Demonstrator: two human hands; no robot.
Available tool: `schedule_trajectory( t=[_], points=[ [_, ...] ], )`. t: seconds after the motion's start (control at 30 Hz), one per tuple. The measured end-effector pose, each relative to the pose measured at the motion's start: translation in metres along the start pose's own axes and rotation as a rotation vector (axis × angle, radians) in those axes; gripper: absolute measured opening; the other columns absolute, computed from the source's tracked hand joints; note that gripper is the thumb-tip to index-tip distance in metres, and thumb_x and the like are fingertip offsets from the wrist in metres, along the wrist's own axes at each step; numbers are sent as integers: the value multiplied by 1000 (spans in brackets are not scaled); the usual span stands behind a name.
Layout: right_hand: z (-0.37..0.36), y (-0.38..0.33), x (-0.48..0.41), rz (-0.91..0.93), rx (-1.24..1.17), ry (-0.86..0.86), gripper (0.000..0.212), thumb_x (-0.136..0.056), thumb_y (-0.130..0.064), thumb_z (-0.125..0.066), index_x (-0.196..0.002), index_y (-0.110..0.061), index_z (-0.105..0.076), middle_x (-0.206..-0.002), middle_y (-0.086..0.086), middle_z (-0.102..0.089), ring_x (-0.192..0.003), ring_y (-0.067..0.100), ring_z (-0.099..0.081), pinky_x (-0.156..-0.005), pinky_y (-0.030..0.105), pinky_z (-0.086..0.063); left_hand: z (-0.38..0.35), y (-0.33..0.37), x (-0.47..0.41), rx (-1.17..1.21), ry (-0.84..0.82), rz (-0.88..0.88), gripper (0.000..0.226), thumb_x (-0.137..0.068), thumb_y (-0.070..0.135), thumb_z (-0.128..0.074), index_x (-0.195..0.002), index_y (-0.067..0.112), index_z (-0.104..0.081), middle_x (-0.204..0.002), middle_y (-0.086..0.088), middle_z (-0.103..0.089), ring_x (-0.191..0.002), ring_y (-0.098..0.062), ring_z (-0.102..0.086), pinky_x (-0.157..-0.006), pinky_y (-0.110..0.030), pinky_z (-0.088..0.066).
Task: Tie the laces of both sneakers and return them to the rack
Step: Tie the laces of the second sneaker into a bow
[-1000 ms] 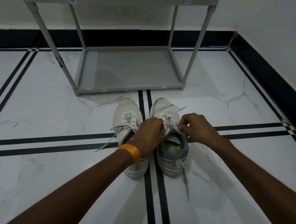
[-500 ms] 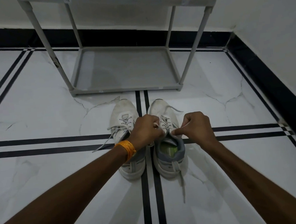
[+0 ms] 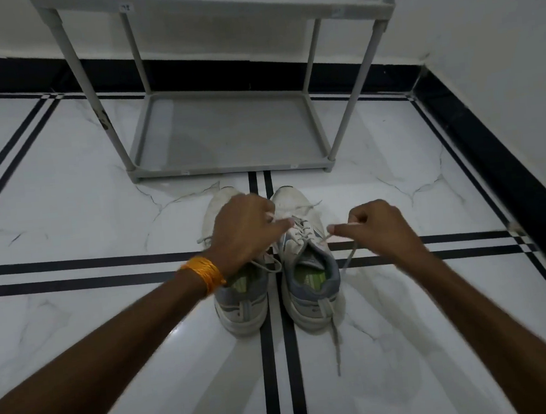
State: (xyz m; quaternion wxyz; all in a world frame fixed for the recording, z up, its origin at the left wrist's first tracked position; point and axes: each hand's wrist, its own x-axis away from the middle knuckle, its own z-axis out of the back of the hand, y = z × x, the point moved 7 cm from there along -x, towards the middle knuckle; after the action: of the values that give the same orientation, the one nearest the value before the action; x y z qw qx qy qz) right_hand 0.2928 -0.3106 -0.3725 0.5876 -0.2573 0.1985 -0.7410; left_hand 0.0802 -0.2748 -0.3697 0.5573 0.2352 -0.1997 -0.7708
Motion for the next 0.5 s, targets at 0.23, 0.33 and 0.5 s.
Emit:
schedule_trajectory(
  t=[0.23, 0.33, 0.5],
  points=[
    [78, -107, -10, 284, -125, 12, 38, -89, -40, -65, -65, -10, -58, -58, 3, -55, -48, 4, -48, -58, 20, -39, 87, 77, -29, 207, -83, -310, 42, -90, 36, -64, -54, 24, -48, -52, 5, -47, -45, -9, -45, -48, -13, -36],
    [79, -150, -14, 437, -39, 8, 36, -92, -36, -62, -71, -6, -61, -65, 7, -60, -61, 13, -55, -63, 30, -45, 71, 107, -21, 71, -218, -512, 29, -92, 37, -61, -74, 15, -66, -79, 0, -68, -66, -8, -64, -64, -27, -55],
    [71, -164, -17, 488, 8, 17, 28, -95, -29, -58, -79, -7, -65, -79, 7, -69, -73, 16, -64, -68, 31, -49, 57, 111, -36, -539, -86, -673, 35, -96, 40, -51, -94, 8, -67, -91, -9, -68, -71, -20, -56, -63, -31, -41]
  ],
)
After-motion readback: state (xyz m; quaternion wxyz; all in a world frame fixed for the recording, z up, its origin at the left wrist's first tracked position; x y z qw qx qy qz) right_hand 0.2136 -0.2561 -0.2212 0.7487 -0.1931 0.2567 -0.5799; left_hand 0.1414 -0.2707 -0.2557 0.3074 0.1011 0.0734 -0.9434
